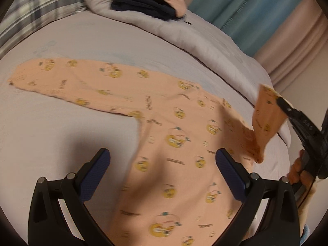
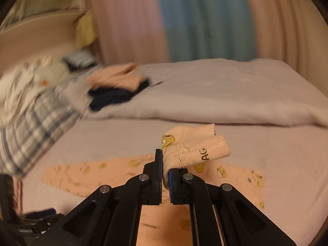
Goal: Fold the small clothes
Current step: 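Fold the held sleeve across the shirt body with the right tool, release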
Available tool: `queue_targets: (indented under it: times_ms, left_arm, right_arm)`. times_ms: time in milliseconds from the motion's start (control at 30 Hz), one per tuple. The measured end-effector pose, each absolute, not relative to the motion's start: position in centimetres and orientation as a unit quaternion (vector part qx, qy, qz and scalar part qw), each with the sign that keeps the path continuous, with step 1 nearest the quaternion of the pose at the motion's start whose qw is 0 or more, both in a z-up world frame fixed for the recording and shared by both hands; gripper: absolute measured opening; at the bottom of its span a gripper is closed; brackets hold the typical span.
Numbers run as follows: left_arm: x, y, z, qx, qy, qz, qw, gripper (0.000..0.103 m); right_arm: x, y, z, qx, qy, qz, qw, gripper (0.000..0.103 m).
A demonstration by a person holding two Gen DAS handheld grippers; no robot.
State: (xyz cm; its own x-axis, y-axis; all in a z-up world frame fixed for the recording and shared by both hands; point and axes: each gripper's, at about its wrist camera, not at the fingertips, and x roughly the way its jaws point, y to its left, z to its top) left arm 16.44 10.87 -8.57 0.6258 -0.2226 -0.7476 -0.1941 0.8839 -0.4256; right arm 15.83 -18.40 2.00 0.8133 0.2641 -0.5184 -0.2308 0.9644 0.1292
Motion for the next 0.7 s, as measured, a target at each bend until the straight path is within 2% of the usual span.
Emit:
queue_targets:
  times_ms: [167, 300, 333, 400, 433, 467, 567, 600, 667, 700]
  left_arm:
    - [15.4, 14.4, -9.3, -0.256, 0.433, 0.021, 0.864, 0.102]
    - [14.7, 16.3, -9.9, -0.262, 0.436, 0.040, 0.860, 0.102]
    - [14.7, 16.8, -10.1, -0.266, 0.436, 0.044, 0.858, 0.102]
    - [14.5, 17.5, -10.4, -0.275, 0.439, 0.048, 0.854, 0.102]
    - [14.5, 17.7, -10.5, -0.279, 0.440, 0.049, 0.852, 0.102]
    - [14.4, 18.0, -10.6, -0.282, 0.440, 0.050, 0.851, 0.102]
    - [14.0, 18.8, -10.7, -0.288, 0.436, 0.051, 0.851, 0.102]
    - [14.0, 19.1, -10.8, -0.291, 0.435, 0.053, 0.850, 0.102]
    - [13.8, 19.7, -11.0, -0.301, 0.432, 0.052, 0.849, 0.102]
    - [13.7, 20.2, -11.2, -0.309, 0.430, 0.054, 0.846, 0.102]
  right_arm:
    - [18.3, -10.4, -2.3, -0.068, 0.307, 0.155, 0.937, 0.007]
    - [18.5, -8.4, -5.5, -0.104, 0.349, 0.170, 0.916, 0.007]
    - [18.2, -8.2, -5.9, -0.107, 0.353, 0.179, 0.912, 0.010]
    - [18.2, -6.8, -6.8, -0.118, 0.364, 0.197, 0.903, 0.033]
    - [18.1, -6.5, -7.1, -0.116, 0.377, 0.208, 0.895, 0.048]
    - [17.7, -6.6, -7.1, -0.102, 0.389, 0.226, 0.887, 0.053]
    - [17.3, -6.8, -6.5, -0.067, 0.399, 0.275, 0.872, 0.056]
    - [17.0, -8.0, -5.7, -0.037, 0.401, 0.296, 0.866, 0.057]
    - [16.8, -10.6, -4.8, 0.031, 0.395, 0.325, 0.859, 0.065]
    - [16.7, -11.6, -4.7, 0.064, 0.390, 0.334, 0.856, 0.066]
